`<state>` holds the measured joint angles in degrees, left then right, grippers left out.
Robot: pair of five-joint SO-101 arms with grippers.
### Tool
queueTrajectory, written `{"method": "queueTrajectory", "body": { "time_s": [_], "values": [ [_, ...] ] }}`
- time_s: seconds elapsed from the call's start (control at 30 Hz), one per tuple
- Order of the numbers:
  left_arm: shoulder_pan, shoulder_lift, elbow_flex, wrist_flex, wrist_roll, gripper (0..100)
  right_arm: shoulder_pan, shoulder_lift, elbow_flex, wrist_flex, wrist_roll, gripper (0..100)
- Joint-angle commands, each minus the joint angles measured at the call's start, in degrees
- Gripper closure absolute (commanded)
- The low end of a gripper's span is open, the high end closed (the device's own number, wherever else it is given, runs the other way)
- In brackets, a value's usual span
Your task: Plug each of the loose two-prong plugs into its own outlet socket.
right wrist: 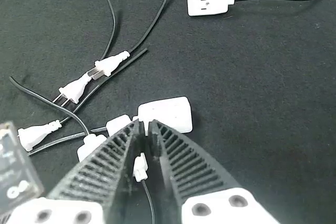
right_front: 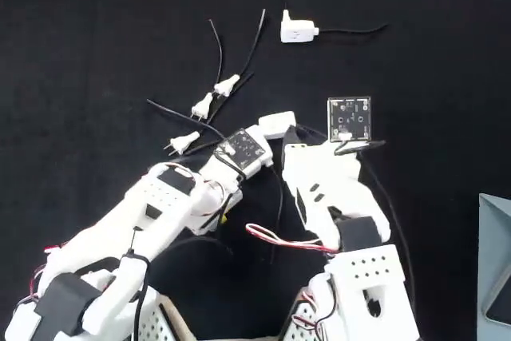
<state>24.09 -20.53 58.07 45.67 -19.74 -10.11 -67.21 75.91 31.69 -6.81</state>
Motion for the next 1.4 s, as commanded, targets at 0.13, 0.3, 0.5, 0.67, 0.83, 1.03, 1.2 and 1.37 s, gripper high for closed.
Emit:
{"method": "queueTrajectory", "body": {
  "time_s": [0.13, 0.3, 0.5, 0.67, 0.83, 1.03, 1.2, 1.37],
  "values": [
    [0.31, -0.88, -5.58, 5.54, -0.44, 94, 0.53, -1.01, -0.4, -1.14, -0.26, 98.5],
    [0.31, -0.88, -14.37, 16.26, -0.44, 95, 0.53, -1.01, -0.4, -1.14, -0.26, 98.5],
    [-5.23, -2.02, -26.51, 24.26, -0.53, 95, 0.53, -1.01, -0.4, -1.14, -0.26, 98.5],
    [-14.46, -2.46, -33.01, 18.55, -1.14, 95, 0.53, -1.01, -0.4, -1.14, -0.26, 98.5],
    [-19.12, 5.36, -38.55, 9.23, -3.52, 95, 0.53, -1.01, -0.4, -1.05, -0.26, 98.5],
    [-22.29, 25.76, -55.43, 8.62, -3.34, 95, 0.44, -1.01, -0.4, -1.05, -0.26, 98.5],
    [-25.01, 39.12, -69.67, 8.62, -3.25, 87, 0.26, -1.01, -0.4, -1.05, -0.18, 98.5],
    [-27.56, 48.44, -82.15, 8.26, 2.64, 73, 0.26, -1.01, -0.4, -1.05, -0.18, 98.5]
  ]
}}
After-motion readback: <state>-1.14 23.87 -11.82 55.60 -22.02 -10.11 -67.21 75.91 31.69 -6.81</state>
